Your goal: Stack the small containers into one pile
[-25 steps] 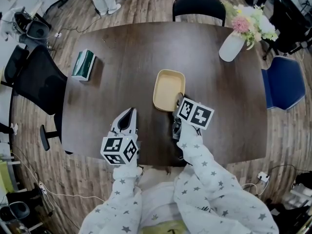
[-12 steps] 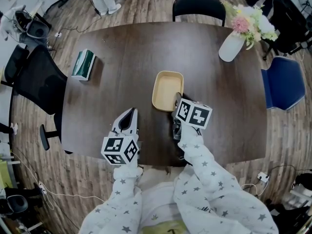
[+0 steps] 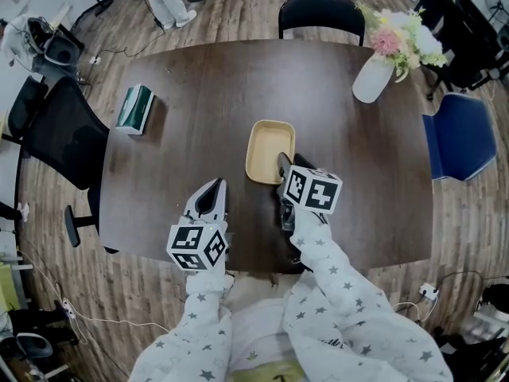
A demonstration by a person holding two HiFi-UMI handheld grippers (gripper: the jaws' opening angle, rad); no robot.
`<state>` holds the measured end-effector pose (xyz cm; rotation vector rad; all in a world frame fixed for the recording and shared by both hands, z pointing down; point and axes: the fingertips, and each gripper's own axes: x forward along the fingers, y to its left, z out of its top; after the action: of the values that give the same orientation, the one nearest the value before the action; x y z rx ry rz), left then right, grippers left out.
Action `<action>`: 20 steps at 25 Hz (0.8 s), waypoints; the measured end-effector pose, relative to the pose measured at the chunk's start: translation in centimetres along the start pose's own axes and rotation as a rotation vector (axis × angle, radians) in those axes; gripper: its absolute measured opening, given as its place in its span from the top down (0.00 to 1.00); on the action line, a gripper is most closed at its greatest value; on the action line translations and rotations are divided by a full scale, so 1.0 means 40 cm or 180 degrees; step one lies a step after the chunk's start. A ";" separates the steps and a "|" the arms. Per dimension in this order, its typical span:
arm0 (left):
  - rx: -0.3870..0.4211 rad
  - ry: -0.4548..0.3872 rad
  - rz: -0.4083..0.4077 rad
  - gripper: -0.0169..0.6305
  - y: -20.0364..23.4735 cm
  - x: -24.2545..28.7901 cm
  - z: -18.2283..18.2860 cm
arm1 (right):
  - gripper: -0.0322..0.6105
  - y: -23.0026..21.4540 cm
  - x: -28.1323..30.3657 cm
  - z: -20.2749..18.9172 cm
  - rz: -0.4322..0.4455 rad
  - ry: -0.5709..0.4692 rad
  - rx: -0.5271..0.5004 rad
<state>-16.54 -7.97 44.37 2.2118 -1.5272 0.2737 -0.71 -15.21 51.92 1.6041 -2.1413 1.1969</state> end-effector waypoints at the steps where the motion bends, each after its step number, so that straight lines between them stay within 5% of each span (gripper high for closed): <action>1: 0.0003 -0.0005 -0.0002 0.94 -0.004 0.001 0.001 | 0.71 -0.002 -0.004 0.003 0.0019 -0.0013 0.0020; 7: 0.0031 -0.0053 -0.0003 0.94 -0.040 0.007 0.024 | 0.73 -0.006 -0.032 0.026 0.0272 -0.0015 0.0130; 13: 0.0069 -0.0168 0.0018 0.94 -0.085 0.013 0.051 | 0.89 -0.012 -0.066 0.042 0.0532 0.0069 0.0006; 20: 0.0143 -0.0344 0.0047 0.94 -0.163 -0.013 0.093 | 0.90 0.019 -0.167 0.091 0.1158 -0.0052 -0.0199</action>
<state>-10.99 -7.30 39.31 2.2844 -1.6091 0.1977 2.26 -12.98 45.23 1.2359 -2.5297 1.1980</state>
